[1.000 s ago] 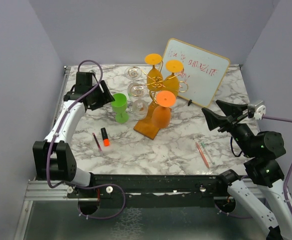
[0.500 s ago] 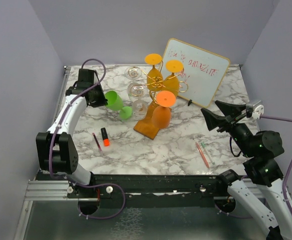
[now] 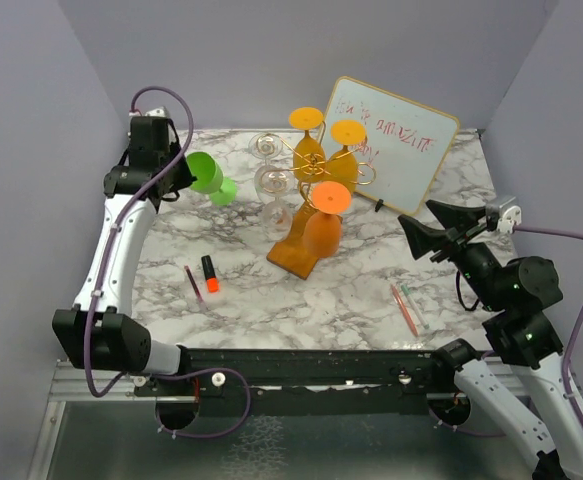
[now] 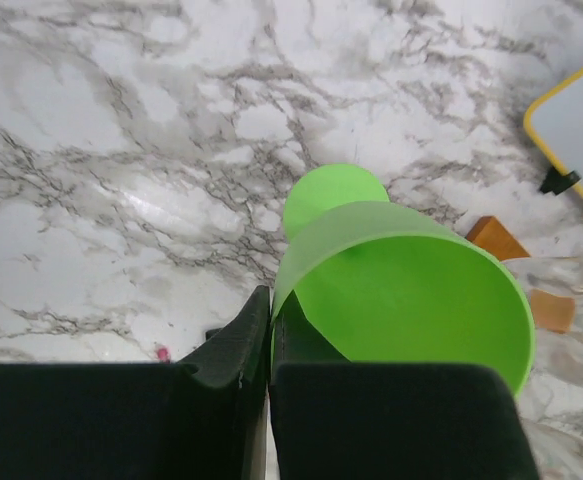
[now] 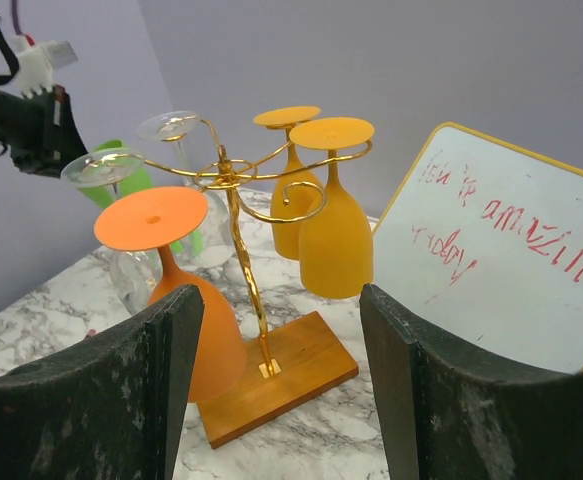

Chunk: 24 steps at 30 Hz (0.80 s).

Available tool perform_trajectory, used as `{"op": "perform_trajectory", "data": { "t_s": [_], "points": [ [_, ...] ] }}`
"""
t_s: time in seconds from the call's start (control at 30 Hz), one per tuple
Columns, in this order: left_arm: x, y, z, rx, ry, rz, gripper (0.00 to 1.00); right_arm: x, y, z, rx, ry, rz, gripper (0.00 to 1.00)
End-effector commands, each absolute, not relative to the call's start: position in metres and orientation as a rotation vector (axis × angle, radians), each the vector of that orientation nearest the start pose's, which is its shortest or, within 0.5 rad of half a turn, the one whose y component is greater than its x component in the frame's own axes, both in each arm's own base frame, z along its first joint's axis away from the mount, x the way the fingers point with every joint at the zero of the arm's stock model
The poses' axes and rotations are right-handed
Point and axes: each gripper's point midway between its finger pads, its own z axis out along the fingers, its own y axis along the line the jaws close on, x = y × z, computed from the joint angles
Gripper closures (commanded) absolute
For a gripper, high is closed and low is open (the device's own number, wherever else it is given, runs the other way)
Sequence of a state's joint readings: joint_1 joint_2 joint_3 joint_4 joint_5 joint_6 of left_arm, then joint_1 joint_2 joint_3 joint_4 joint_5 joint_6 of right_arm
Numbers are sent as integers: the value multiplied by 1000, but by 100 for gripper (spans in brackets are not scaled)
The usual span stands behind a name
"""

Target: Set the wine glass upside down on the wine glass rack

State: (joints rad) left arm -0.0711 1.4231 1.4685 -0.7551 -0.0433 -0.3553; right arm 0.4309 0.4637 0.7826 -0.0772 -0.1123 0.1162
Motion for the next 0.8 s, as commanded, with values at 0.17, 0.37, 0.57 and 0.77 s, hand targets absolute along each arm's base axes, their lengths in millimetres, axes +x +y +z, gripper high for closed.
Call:
{"op": "perform_trajectory", "data": {
  "t_s": [0.17, 0.37, 0.57, 0.77],
  "points": [
    [358, -26, 388, -371, 1918, -230, 100, 224, 134, 376, -265, 1377, 600, 30],
    [330, -48, 458, -294, 1760, -404, 100, 229, 146, 370, -216, 1423, 703, 29],
    [299, -88, 517, -153, 1613, -679, 100, 232, 159, 372, -157, 1456, 821, 27],
    [278, -142, 537, 44, 1570, -1051, 100, 221, 179, 391, -176, 1349, 1017, 27]
  ]
}}
